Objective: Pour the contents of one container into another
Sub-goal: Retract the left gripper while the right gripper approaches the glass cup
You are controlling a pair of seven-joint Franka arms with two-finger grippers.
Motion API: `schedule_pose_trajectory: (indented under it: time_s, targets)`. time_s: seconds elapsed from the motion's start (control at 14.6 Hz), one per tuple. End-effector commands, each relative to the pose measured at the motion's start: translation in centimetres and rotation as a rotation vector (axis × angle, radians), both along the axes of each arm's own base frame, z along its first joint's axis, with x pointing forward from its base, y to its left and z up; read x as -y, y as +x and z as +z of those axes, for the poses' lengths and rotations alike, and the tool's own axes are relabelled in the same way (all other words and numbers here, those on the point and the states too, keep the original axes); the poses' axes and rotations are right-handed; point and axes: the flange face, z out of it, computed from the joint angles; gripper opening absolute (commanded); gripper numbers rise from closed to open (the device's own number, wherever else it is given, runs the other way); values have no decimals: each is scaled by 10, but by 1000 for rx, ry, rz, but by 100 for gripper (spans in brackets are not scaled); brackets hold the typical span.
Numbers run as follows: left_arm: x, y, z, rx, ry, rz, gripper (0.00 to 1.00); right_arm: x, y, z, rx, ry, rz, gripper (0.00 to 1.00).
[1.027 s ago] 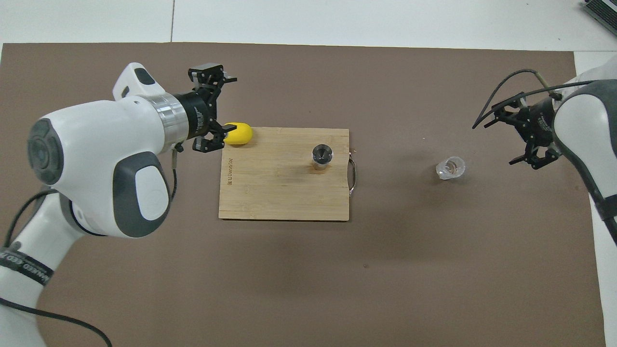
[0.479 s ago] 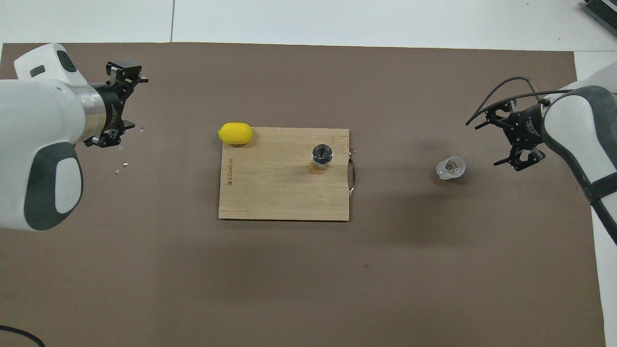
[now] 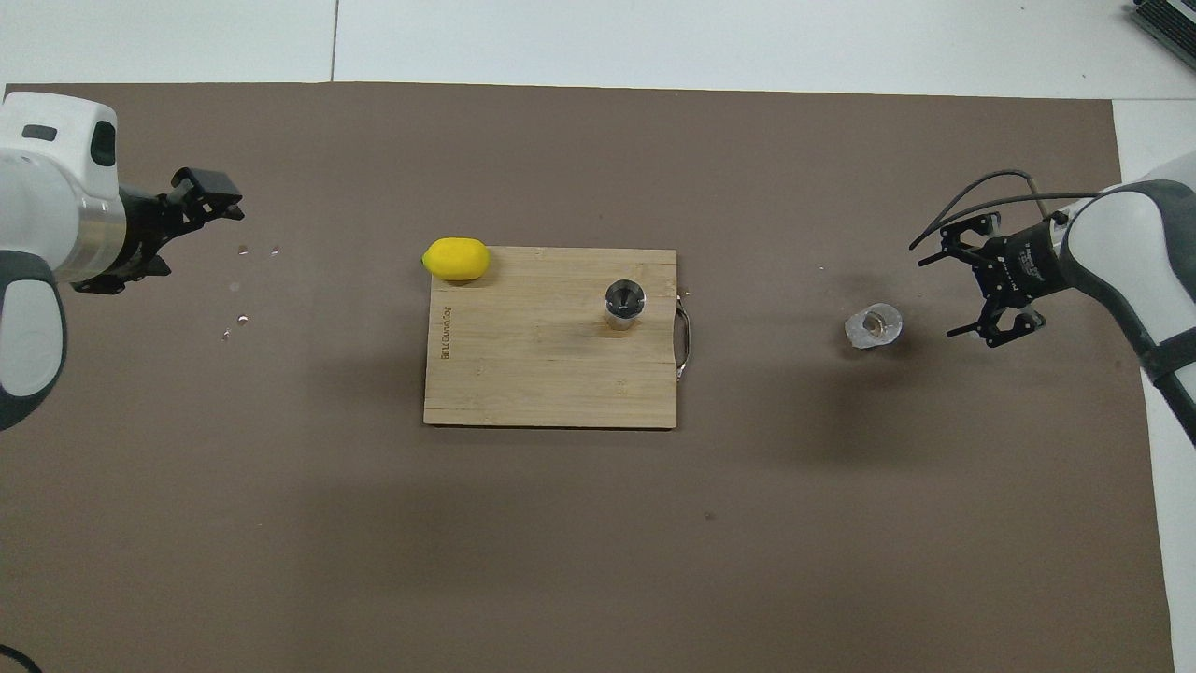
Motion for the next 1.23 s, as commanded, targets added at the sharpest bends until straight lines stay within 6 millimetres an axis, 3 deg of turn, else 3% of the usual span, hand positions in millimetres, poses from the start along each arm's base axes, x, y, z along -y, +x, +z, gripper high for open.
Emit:
schedule_pose_trajectory:
  time_s: [0.0,0.27,0.41,0.55,0.68,1.03,1.16]
  targets:
    - [-19,-11,15,-85,71,-294,100,9,-9,-26,3,80,-15,100]
    - [-28,-35,45,-236,85,-490,100,4,-21,-44,-14,130,-39,100]
    - [-16,-44,56,-248,91,-555,100,3,-23,-48,-18,164,-68,100]
    - [-8,-49,75,-267,81,-574,100,-2,-25,-53,-24,193,-86,100]
    - [-6,-53,76,-283,73,-581,100,-5,-31,-59,-36,198,-84,100]
    - [-21,-59,104,-311,-5,-553,100,-8,-36,-64,-28,214,-88,100]
    - [-19,-54,101,-308,-6,-557,100,-13,-35,-65,-25,217,-87,100]
